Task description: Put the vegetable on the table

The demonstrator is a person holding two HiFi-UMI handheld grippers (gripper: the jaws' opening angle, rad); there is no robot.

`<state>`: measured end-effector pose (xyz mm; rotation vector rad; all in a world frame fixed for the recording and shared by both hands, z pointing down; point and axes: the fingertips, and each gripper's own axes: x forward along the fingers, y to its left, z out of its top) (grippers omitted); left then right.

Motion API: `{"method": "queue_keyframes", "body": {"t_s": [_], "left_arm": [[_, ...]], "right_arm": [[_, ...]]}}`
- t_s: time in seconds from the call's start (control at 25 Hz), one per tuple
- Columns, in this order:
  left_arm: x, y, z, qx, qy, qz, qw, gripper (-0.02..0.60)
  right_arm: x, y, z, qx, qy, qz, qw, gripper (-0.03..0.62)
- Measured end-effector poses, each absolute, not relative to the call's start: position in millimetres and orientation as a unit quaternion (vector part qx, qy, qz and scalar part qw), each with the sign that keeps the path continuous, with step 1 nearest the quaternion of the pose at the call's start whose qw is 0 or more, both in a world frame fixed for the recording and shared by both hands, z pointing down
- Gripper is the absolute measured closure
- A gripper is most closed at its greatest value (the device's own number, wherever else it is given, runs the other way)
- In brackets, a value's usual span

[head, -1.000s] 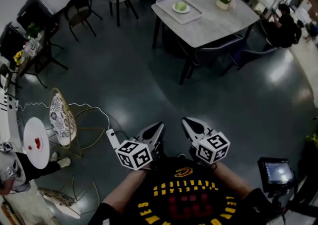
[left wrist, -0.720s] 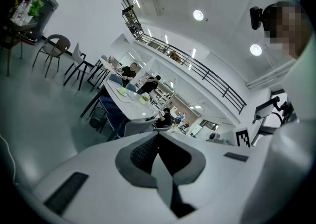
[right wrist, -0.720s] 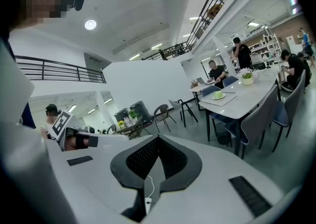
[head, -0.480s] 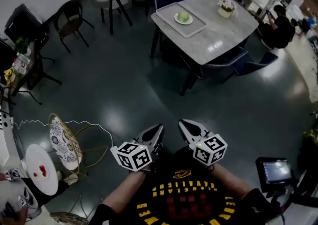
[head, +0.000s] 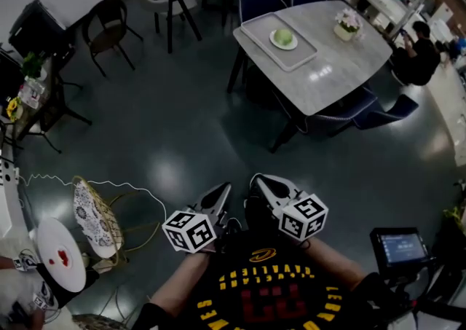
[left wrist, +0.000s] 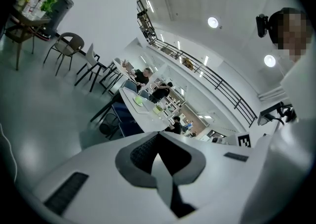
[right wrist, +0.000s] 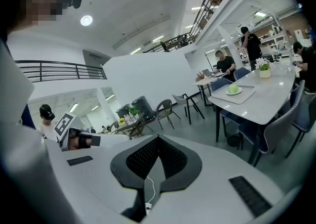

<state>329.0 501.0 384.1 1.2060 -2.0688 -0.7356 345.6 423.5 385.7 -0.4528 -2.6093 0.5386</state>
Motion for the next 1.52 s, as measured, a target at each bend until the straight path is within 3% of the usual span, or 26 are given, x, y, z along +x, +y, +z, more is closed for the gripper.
{"method": "queue_keyframes", "body": {"t_s": [0.6,1.08,1.52], "left_arm": [[173.3,411.9,372.7,0.427,-0.814,-0.263,0.294,0.581],[86.3,366.3,388.1,0.427,-0.800,-0.272,0.323,0.581],[-71.5,359.6,368.9,0.488,-0.770,-0.247,0.328,0.580]], "right_arm": [[178.3,318.3,374.2,-0.179,-0.941,0.208,0.196,0.589],[93.1,269.3,393.5,-0.158,-0.935,0.231,0.220,0.589],[-49.3,259.9,375.6,-0.082,-0.946,0.249,0.191,0.589]]}}
